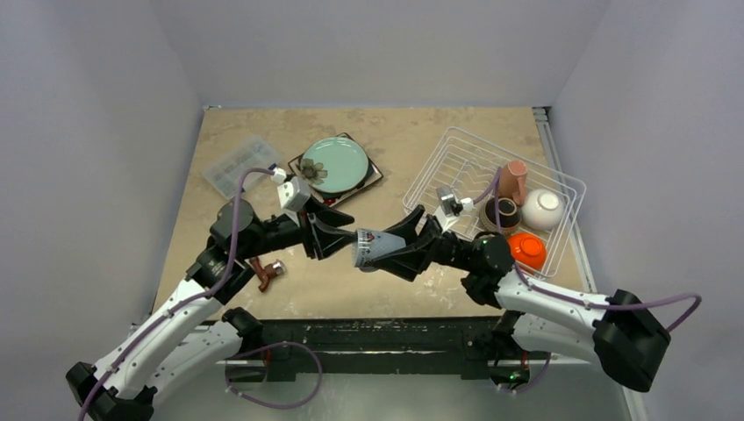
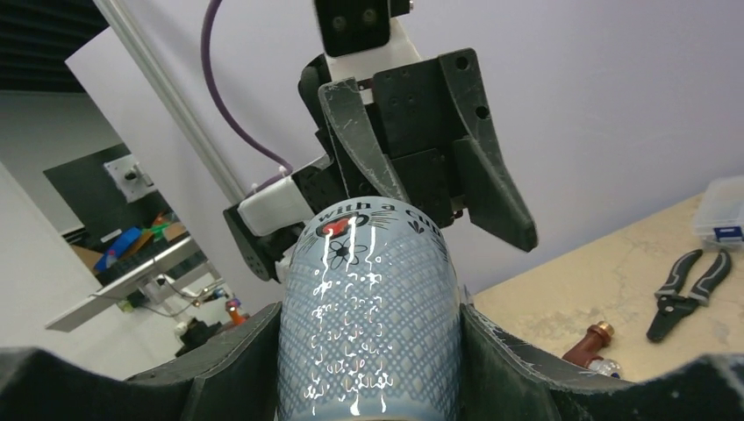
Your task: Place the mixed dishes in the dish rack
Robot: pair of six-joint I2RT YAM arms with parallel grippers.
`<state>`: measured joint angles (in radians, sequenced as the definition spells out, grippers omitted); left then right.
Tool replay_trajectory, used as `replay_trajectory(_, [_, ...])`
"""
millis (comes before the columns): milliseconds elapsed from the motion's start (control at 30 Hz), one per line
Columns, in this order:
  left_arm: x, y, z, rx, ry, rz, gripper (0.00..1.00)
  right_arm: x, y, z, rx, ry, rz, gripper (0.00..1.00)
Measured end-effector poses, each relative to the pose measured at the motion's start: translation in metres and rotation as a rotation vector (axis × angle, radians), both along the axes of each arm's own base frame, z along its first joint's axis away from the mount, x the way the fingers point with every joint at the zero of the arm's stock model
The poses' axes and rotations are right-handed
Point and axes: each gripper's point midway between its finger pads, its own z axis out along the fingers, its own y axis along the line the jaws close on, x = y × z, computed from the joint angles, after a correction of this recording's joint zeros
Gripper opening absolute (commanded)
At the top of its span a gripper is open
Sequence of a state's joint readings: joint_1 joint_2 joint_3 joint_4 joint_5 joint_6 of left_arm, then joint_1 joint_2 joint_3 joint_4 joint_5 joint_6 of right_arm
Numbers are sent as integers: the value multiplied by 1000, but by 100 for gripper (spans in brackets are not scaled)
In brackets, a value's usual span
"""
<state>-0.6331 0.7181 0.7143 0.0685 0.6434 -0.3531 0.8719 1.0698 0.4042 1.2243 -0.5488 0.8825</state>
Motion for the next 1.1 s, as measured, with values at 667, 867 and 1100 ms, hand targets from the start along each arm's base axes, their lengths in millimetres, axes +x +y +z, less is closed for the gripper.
replay_trajectory(667, [71,59,14,101,65,545,100,132,-129,-1,-612,22,-1082,0])
replay_trajectory(867, [101,60,62,51,10,646,100,201,-172,-2,-940,-83,-1287,0])
replay_trajectory(1100, [114,68,59,58,-143,706,100,292,-221,-51,-1271,-79,-1310,0])
